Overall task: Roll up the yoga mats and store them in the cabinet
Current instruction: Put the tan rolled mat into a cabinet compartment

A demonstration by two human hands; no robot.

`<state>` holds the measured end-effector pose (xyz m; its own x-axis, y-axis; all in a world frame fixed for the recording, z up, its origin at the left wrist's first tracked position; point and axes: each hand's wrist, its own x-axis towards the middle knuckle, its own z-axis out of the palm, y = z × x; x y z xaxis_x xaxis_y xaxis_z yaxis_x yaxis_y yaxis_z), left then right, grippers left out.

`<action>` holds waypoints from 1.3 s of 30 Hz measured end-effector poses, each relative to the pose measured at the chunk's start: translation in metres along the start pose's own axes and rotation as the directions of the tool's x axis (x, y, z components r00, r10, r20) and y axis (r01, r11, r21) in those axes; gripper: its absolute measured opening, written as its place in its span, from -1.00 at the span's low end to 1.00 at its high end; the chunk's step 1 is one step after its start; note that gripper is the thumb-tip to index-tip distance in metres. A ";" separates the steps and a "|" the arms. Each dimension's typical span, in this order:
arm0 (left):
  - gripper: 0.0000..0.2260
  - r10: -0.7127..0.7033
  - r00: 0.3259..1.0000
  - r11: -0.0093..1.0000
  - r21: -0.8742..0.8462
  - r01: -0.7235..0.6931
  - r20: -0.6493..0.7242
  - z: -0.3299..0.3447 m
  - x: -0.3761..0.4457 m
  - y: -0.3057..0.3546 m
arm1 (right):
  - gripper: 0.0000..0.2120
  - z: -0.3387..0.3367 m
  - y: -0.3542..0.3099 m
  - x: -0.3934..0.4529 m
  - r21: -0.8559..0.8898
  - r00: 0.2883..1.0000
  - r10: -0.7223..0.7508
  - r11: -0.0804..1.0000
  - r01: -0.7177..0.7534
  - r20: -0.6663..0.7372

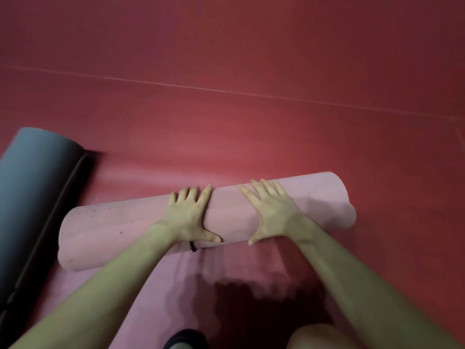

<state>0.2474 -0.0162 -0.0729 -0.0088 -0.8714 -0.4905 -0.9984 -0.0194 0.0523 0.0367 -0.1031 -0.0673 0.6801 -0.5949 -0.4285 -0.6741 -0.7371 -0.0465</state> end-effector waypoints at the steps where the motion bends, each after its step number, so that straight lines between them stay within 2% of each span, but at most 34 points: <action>1: 0.22 0.028 1.000 0.999 0.040 -0.028 -0.004 0.000 0.000 -0.001 | 0.28 0.000 0.002 0.001 0.003 1.000 0.013 1.000 -0.013 -0.014; 4: 0.21 0.101 0.995 0.982 0.159 -0.100 0.002 -0.002 0.002 0.004 | 0.26 0.001 0.006 0.004 0.021 0.998 0.028 0.999 -0.027 -0.049; 6: 0.23 0.131 0.991 0.975 0.179 -0.130 0.007 0.000 0.002 0.007 | 0.30 0.007 0.005 0.002 0.018 0.999 0.037 0.999 -0.037 -0.011; 10: 0.28 0.112 0.993 0.990 0.081 -0.115 0.042 0.007 0.004 0.015 | 0.26 0.013 0.000 -0.007 -0.003 0.999 0.030 1.000 -0.030 0.040; 14: 0.19 0.086 0.996 0.996 0.010 -0.087 0.030 0.004 0.007 0.018 | 0.19 0.007 -0.001 -0.009 -0.003 0.998 0.052 0.999 -0.052 0.035; 17: 0.09 0.107 0.993 0.994 0.016 -0.106 -0.042 -0.001 0.000 0.020 | 0.13 -0.002 -0.003 -0.014 -0.032 0.999 0.048 0.998 -0.048 -0.001; 20: 0.06 0.126 0.981 0.992 0.017 -0.125 -0.151 -0.022 -0.006 0.018 | 0.13 -0.017 -0.003 -0.022 -0.077 0.986 0.062 0.994 -0.074 -0.155; 22: 0.06 0.151 0.963 0.989 0.027 -0.148 -0.224 -0.052 -0.011 0.014 | 0.13 -0.038 0.000 -0.029 -0.039 0.967 0.087 0.994 -0.099 -0.240; 26: 0.07 0.186 0.923 0.982 0.069 -0.173 -0.337 -0.141 -0.040 0.006 | 0.10 -0.120 -0.002 -0.058 -0.005 0.895 0.136 0.988 -0.152 -0.424; 30: 0.09 0.231 0.849 0.973 0.111 -0.203 -0.475 -0.253 -0.090 0.002 | 0.11 -0.235 -0.010 -0.103 0.041 0.837 0.184 0.981 -0.190 -0.516; 34: 0.09 0.268 0.796 0.963 0.158 -0.217 -0.542 -0.371 -0.147 0.003 | 0.11 -0.351 -0.015 -0.152 0.065 0.812 0.219 0.973 -0.220 -0.540; 39: 0.10 0.254 0.792 0.967 0.148 -0.206 -0.555 -0.514 -0.219 0.002 | 0.15 -0.500 -0.023 -0.205 0.027 0.805 0.234 0.965 -0.262 -0.545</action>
<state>0.2761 -0.0775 0.4818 -0.2295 -0.9674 0.1074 -0.9721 0.2332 0.0232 0.0569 -0.1243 0.4730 0.5470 -0.8260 0.1363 -0.8362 -0.5467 0.0427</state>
